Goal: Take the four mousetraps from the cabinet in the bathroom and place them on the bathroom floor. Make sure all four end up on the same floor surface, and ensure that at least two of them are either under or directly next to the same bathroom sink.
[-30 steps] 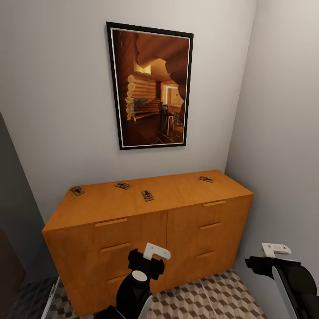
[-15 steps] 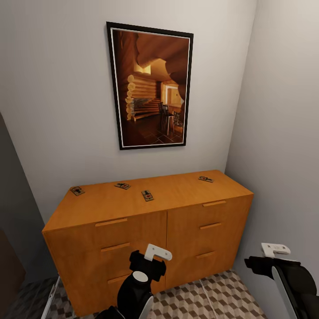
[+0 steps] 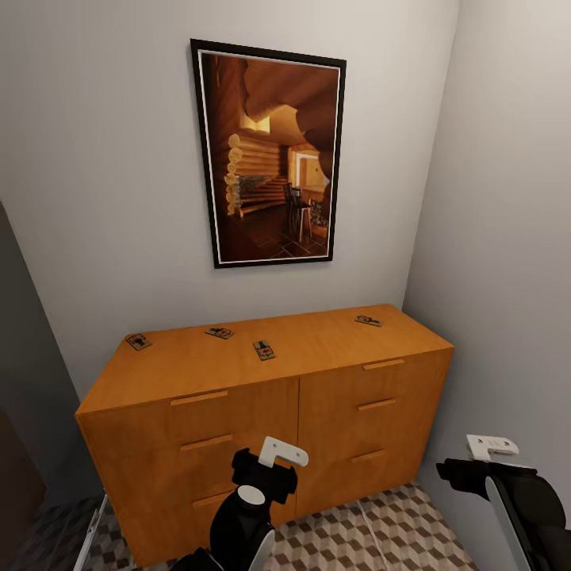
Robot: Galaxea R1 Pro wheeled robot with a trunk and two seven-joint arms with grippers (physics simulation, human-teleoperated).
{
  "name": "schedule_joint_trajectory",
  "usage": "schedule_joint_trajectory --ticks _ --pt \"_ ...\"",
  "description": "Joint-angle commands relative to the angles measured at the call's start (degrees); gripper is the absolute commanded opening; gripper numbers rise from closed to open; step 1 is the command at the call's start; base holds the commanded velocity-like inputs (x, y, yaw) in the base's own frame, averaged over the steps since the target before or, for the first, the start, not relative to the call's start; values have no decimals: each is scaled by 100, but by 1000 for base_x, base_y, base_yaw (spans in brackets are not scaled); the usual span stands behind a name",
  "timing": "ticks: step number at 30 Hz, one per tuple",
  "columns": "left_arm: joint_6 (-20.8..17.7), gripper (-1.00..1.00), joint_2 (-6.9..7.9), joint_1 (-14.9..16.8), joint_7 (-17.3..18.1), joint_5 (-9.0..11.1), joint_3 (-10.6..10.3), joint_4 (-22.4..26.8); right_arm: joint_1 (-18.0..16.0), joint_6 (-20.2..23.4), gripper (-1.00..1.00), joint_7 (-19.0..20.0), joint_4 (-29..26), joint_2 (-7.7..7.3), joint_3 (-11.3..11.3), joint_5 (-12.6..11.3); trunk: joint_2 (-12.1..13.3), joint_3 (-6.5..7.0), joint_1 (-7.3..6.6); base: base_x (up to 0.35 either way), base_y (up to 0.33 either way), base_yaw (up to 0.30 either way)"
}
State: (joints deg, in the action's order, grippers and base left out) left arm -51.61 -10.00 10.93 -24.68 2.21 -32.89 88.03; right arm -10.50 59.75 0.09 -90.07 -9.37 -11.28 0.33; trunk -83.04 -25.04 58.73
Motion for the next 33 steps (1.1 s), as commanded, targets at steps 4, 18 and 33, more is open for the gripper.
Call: schedule_joint_trajectory --ticks 4,18,33 --pt "-25 100 0 6 -36 25 -5 4 -7 25 100 -8 -3 8 2 4 -4 -7 0 0 0 0" --pt "-17 100 0 6 -36 25 8 4 -8 25 100 10 -2 9 3 2 -4 -7 0 0 0 0" --pt "274 100 0 72 -103 7 30 7 -372 25 100 -8 -10 -12 15 10 -4 -7 0 0 0 0"
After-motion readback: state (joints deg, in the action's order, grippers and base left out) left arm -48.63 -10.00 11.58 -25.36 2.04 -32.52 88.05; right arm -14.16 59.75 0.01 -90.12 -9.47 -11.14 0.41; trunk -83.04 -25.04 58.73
